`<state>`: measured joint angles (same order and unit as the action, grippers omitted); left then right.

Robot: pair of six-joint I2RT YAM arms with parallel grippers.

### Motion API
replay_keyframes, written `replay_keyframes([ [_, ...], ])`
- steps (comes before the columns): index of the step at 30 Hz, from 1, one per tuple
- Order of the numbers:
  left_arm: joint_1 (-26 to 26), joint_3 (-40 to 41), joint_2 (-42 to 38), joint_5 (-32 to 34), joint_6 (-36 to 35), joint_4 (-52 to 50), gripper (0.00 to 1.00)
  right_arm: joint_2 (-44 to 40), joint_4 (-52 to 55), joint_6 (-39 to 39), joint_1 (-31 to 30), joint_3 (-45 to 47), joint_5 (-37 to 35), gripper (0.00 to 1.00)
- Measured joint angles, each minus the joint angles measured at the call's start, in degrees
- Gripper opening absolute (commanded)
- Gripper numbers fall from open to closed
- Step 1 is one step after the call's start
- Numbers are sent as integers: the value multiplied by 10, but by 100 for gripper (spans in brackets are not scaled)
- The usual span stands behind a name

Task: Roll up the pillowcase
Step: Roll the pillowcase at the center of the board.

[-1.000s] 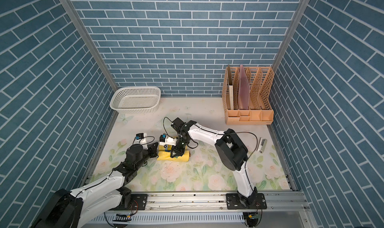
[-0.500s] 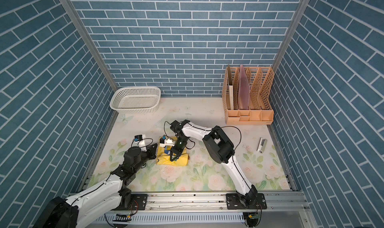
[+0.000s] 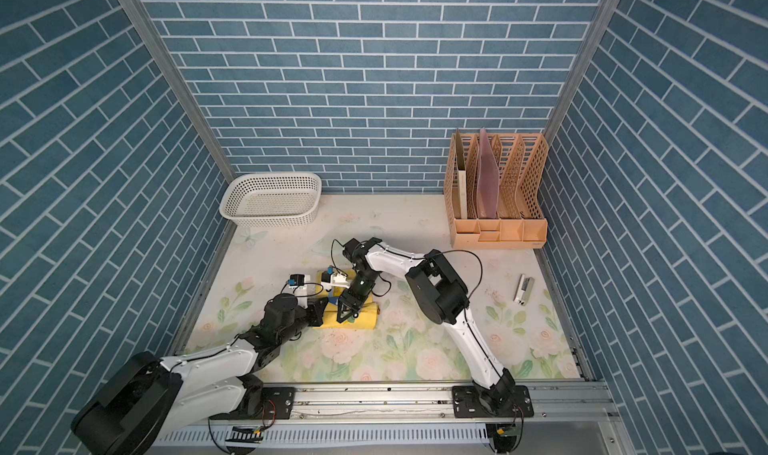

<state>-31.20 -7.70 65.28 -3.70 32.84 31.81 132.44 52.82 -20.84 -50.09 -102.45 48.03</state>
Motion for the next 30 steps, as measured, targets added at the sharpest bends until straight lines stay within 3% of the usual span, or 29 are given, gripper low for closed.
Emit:
replay_keyframes([
  [5,-2,-5,21,20,2,4,0,-104,-118,29,5,100,-98,99],
  [10,-2,-7,46,44,7,11,0,-305,-317,38,-16,297,-320,100],
  [12,-2,-10,58,53,10,11,0,-395,-437,5,-67,409,-441,100],
  [15,-2,-15,66,63,10,11,0,-464,-608,-68,-187,566,-572,100],
  [17,-2,-16,65,68,11,10,0,-458,-676,-98,-248,635,-621,100],
  [20,-2,-16,57,75,11,10,0,-417,-745,-130,-272,683,-699,100],
  [27,-2,-16,39,83,12,3,0,-300,-907,-195,-291,652,-816,99],
  [29,-2,-16,36,85,12,-1,0,-269,-925,-204,-288,628,-828,85],
  [30,-2,-16,33,86,13,-3,0,-255,-926,-210,-283,615,-829,70],
])
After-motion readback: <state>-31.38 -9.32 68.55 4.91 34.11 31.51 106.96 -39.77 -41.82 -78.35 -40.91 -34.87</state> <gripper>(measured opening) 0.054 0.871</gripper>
